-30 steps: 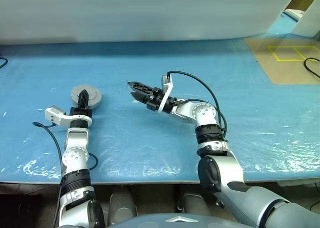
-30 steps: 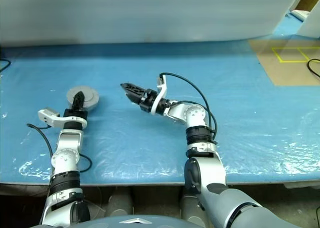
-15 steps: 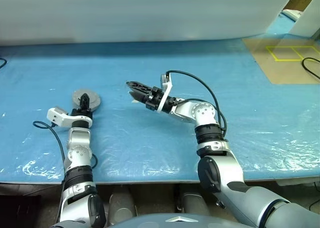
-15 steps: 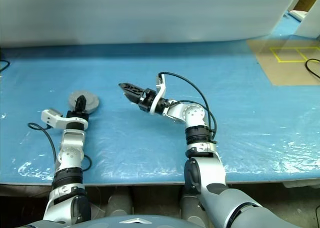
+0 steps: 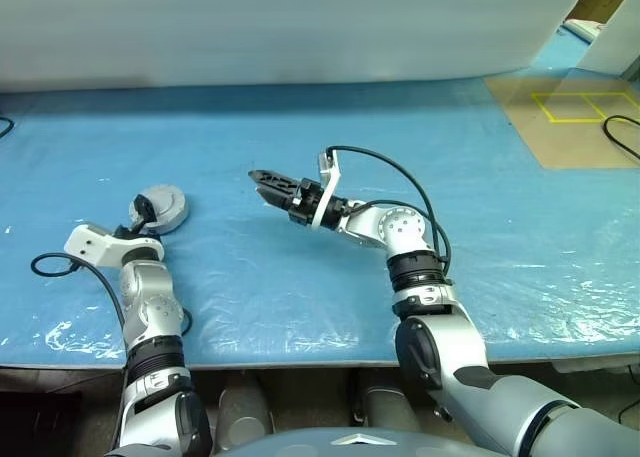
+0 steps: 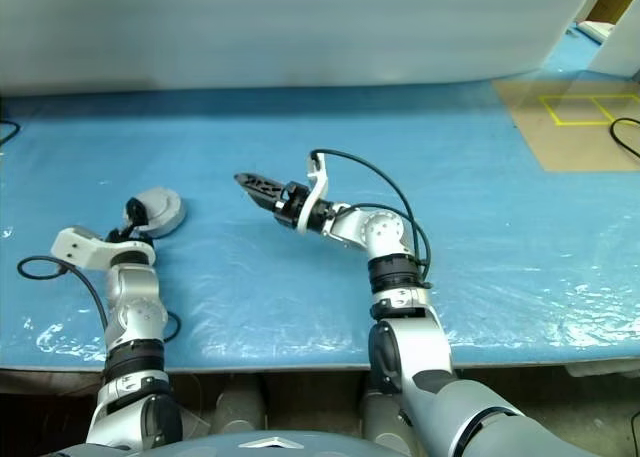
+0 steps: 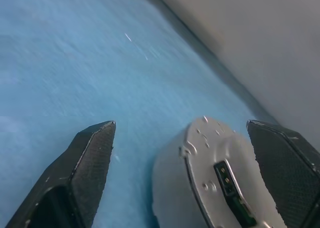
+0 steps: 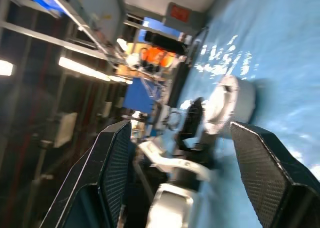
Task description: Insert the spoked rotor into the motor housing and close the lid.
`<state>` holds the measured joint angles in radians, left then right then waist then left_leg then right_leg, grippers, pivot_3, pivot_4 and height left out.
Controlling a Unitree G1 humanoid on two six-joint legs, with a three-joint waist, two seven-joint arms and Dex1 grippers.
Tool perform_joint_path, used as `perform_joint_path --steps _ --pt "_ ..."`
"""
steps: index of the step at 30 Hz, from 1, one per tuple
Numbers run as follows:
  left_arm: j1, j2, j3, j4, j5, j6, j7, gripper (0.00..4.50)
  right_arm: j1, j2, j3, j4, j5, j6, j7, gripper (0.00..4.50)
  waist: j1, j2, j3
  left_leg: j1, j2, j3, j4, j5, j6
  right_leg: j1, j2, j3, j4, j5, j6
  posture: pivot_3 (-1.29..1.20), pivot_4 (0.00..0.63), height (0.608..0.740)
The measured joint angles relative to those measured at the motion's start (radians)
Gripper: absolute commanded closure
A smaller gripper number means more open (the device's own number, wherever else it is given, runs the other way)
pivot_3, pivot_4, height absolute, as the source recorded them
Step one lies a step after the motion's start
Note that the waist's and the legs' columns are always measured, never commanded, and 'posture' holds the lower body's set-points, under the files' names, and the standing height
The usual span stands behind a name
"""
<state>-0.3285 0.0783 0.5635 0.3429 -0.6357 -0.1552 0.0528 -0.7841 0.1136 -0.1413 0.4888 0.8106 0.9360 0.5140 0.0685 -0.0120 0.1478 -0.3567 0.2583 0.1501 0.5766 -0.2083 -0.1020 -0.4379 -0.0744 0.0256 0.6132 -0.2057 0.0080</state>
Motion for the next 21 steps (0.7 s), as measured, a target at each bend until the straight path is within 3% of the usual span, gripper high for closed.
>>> perform_joint_path --steps 9,15,21 --pt "0.126 0.05 -0.059 -0.259 0.015 -0.049 -0.187 0.06 0.104 -0.027 0.248 -0.08 -0.345 -0.484 0.146 1.16 0.0 -0.004 0.0 -0.002 0.0 0.0 0.0 0.0 0.0 -0.001 -0.001 -0.001 -0.001 -0.002 -0.003 0.0 0.15 0.74" --pt "0.27 0.17 -0.171 -0.465 -0.035 0.068 -0.42 0.06 0.135 -0.096 0.291 -0.081 -0.469 -0.679 0.195 1.16 -0.002 -0.004 0.0 -0.001 0.0 0.0 0.0 0.0 0.0 -0.001 0.0 -0.001 -0.001 -0.002 -0.004 0.0 0.15 0.74" --pt "0.374 0.324 -0.271 -0.545 -0.006 0.168 -0.613 0.06 0.167 -0.199 0.299 -0.141 -0.503 -0.75 0.285 1.16 -0.006 -0.003 0.001 0.001 0.0 0.001 -0.001 0.0 0.0 0.0 0.0 0.0 -0.001 -0.002 -0.004 0.0 0.15 0.74"
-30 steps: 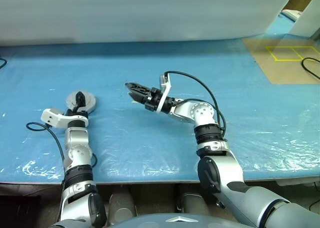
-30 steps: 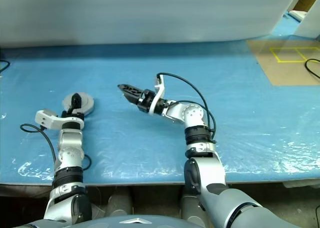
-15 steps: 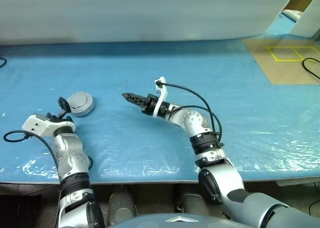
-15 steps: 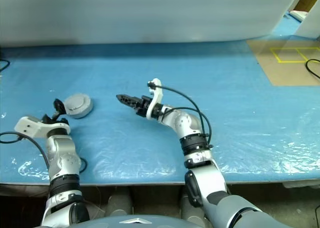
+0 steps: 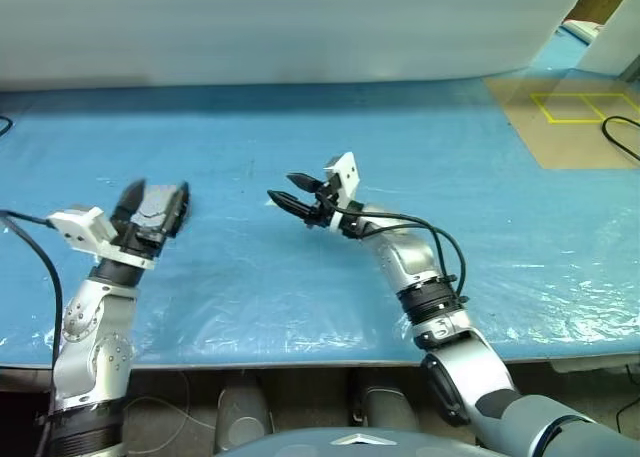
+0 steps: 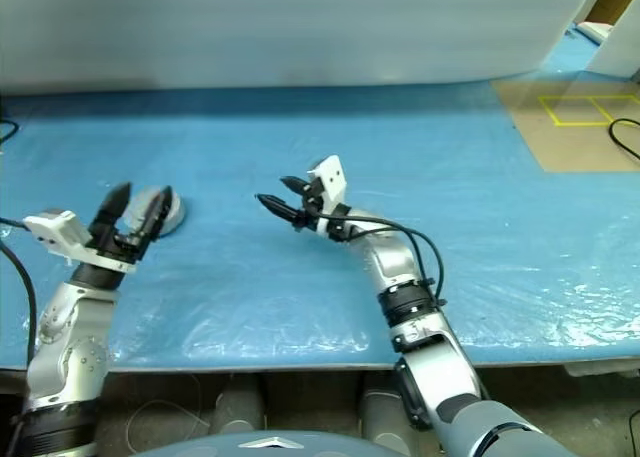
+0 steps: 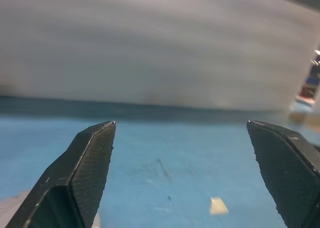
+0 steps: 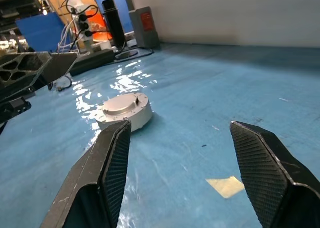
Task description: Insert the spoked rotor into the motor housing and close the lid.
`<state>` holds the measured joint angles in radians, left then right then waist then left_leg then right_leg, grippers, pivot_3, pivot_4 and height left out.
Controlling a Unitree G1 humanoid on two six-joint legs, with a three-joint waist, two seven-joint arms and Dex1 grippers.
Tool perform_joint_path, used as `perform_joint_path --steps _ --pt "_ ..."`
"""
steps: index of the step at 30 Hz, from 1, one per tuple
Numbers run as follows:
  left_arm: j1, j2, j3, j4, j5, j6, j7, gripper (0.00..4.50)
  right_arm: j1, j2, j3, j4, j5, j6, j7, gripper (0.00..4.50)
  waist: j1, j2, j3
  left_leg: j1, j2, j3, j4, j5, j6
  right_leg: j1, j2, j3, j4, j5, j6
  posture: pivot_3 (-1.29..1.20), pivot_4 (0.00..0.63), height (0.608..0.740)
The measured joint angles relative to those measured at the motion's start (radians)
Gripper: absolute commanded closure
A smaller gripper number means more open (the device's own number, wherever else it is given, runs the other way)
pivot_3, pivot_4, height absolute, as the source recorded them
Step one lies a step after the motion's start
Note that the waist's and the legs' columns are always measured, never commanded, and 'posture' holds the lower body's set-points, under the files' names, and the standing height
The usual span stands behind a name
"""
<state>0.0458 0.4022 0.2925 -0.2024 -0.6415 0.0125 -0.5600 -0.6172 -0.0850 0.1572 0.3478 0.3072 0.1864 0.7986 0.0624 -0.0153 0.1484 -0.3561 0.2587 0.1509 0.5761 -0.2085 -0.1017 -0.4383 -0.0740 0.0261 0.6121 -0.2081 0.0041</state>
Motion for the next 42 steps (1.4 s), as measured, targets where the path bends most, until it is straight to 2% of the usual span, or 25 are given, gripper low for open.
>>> perform_joint_path --steps 4,8,18,42 --pt "0.009 0.058 -0.039 -0.013 0.012 0.045 -0.084 0.06 0.053 -0.08 0.034 -0.063 -0.012 -0.005 0.095 1.16 0.001 0.0 0.0 0.0 0.0 0.001 0.0 0.0 0.0 0.0 0.0 0.001 0.0 0.0 0.0 0.0 0.15 0.74" --pt "0.019 0.074 -0.073 -0.022 0.019 0.072 -0.153 0.0 0.107 -0.17 0.054 -0.135 -0.013 0.004 0.179 0.01 0.0 0.0 0.0 0.001 0.0 0.001 0.0 0.0 0.0 0.0 0.0 0.001 0.0 0.0 0.0 0.0 0.15 0.74" --pt "0.037 0.08 -0.129 -0.028 0.058 0.08 -0.224 0.0 0.183 -0.251 0.059 -0.274 0.015 0.122 0.233 0.01 -0.021 0.0 0.0 0.003 0.0 0.002 0.0 0.0 0.0 0.001 0.0 0.003 0.0 0.0 0.0 0.0 0.15 0.74" --pt "0.064 0.064 -0.137 -0.056 0.126 0.074 -0.215 0.0 0.144 -0.252 0.083 -0.199 -0.066 0.004 0.29 0.01 -0.02 0.001 0.0 0.003 0.0 0.003 0.0 0.0 0.001 0.001 0.0 0.003 0.0 0.0 -0.001 0.0 0.15 0.74"
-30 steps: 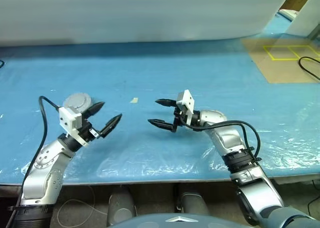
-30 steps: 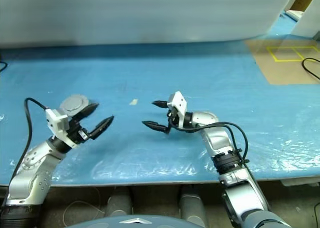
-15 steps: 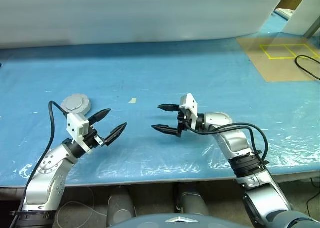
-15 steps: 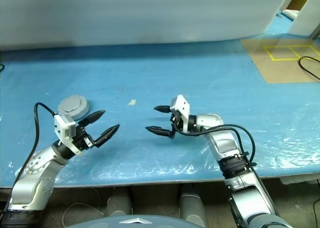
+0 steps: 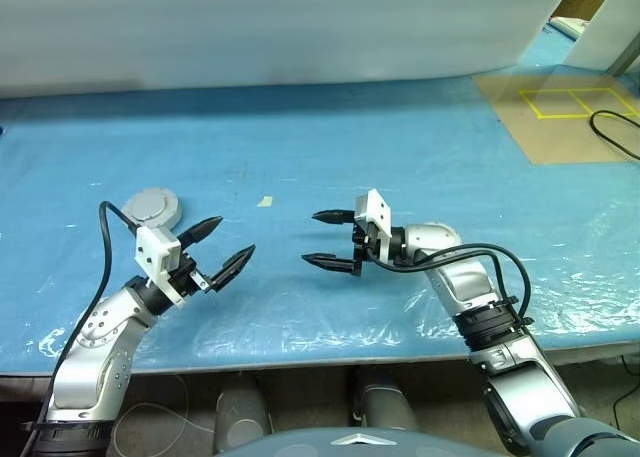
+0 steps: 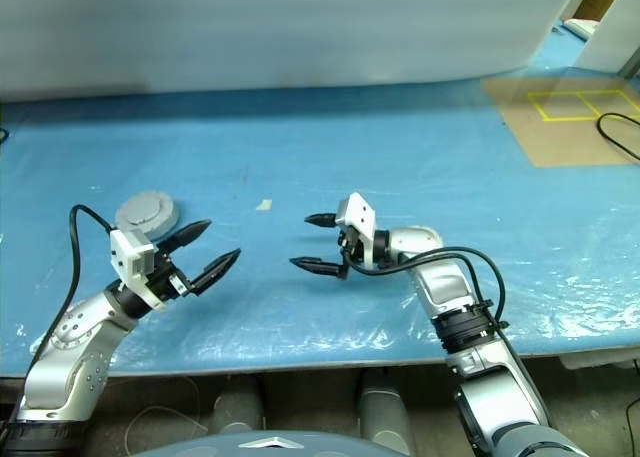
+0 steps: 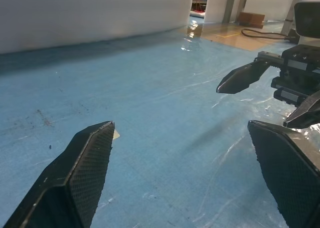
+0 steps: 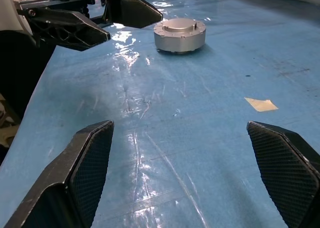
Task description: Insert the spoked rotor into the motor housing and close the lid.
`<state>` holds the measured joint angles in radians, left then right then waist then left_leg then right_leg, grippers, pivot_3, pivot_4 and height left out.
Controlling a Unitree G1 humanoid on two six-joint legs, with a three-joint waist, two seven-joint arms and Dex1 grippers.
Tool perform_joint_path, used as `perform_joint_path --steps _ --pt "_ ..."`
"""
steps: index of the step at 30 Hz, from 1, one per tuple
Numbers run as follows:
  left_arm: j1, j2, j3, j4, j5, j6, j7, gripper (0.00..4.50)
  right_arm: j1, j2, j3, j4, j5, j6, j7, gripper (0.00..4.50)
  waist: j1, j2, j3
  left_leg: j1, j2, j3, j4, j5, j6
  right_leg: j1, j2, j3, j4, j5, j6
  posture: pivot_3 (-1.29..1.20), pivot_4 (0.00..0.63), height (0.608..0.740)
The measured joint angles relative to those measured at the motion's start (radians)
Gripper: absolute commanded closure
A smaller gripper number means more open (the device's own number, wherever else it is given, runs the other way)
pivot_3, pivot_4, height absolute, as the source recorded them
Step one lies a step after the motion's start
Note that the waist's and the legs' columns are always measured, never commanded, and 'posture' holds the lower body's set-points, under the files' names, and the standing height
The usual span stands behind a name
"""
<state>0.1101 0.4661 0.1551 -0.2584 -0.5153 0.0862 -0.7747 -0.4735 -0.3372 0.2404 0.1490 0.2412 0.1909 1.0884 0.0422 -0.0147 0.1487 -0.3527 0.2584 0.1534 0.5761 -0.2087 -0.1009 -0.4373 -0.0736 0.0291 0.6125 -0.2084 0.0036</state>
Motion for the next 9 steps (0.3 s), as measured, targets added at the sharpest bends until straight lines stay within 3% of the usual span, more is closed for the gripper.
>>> perform_joint_path --steps 9 --pt "-0.01 0.0 -0.002 0.0 0.014 0.0 0.001 0.0 -0.007 0.004 0.0 0.003 -0.007 -0.005 0.007 0.01 0.0 0.0 0.0 0.0 0.0 0.0 0.0 0.0 0.0 0.0 0.0 0.0 0.0 0.0 0.0 0.0 0.15 0.74"
